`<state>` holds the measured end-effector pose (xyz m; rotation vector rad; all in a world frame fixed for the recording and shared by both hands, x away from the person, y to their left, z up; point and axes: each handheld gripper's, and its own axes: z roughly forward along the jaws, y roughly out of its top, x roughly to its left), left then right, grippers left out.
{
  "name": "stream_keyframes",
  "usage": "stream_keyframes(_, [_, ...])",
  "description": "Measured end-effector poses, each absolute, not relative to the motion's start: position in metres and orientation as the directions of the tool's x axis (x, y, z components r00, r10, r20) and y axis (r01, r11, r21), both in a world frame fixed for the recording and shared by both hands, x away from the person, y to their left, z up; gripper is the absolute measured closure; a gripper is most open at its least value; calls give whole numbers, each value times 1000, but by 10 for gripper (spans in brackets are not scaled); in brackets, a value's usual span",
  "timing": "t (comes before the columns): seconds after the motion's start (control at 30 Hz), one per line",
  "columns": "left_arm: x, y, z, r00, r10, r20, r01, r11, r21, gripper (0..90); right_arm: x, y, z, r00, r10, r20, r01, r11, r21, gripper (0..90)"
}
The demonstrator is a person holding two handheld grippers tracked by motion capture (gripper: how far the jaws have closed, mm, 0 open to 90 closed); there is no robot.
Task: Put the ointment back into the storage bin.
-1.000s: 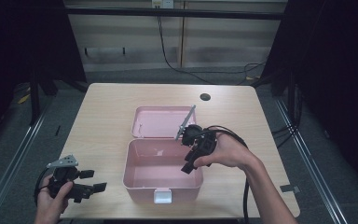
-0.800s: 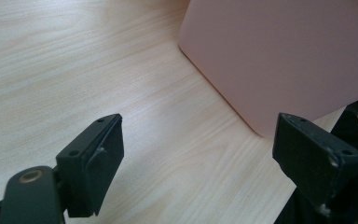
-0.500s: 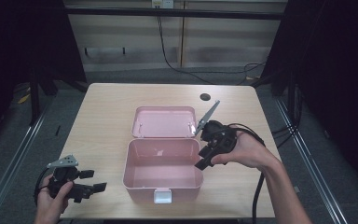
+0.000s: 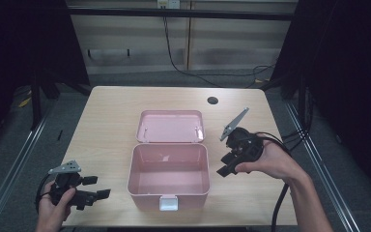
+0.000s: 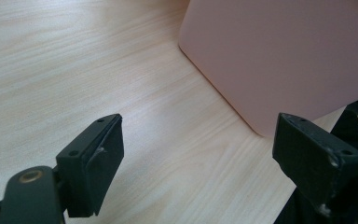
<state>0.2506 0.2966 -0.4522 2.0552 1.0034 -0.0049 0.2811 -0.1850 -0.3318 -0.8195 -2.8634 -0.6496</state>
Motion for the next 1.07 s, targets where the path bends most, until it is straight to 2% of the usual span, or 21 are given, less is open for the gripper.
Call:
stream_keyframes(0.47, [250,296,-452,678,655,-334,657,-335,675,164,274,-201,-365,-820,529,220,572,740,354,517])
stream_keyframes(0.87, [251,296,-453,677,655,-336,658,-335,674,164,269,-211,-407,-776,578,252,630,684,368,510])
stream_keyframes(1.07, [251,295,-453,674,658,-336,662,-336,670,164,269,-219,-421,-739,633,233,667,635,389,475])
